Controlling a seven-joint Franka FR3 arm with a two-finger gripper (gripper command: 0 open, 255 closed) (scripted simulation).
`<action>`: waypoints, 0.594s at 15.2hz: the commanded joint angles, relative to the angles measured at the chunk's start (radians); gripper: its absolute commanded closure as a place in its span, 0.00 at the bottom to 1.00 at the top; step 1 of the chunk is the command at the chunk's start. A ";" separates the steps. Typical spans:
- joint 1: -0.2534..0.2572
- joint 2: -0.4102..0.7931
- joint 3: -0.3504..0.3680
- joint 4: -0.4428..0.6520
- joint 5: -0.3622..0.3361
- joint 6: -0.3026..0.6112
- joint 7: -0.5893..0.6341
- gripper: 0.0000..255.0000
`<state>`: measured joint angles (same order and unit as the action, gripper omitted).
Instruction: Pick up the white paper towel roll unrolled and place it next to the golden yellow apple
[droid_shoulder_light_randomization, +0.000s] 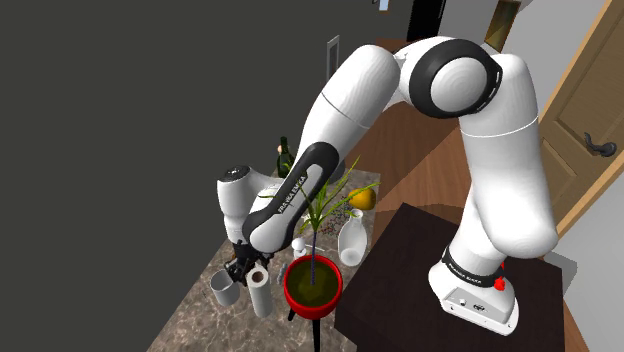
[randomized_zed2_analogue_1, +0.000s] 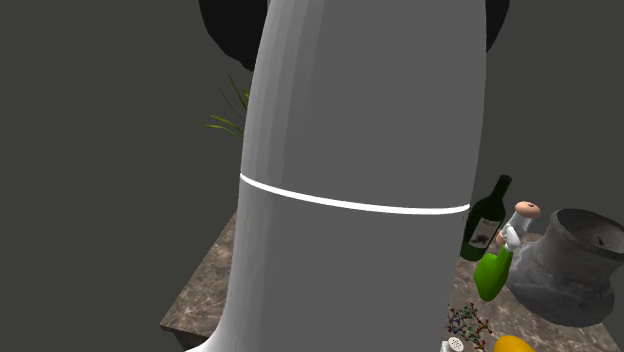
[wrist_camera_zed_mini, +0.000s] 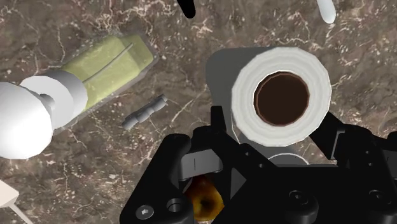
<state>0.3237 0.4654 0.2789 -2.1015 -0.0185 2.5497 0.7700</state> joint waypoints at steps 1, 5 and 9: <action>-0.005 -0.021 0.005 0.004 0.006 -0.025 -0.004 1.00; -0.013 -0.064 0.014 0.004 0.019 -0.067 -0.009 1.00; -0.020 -0.106 0.022 0.007 0.032 -0.110 -0.014 1.00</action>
<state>0.3055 0.3711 0.2991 -2.0942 0.0103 2.4502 0.7575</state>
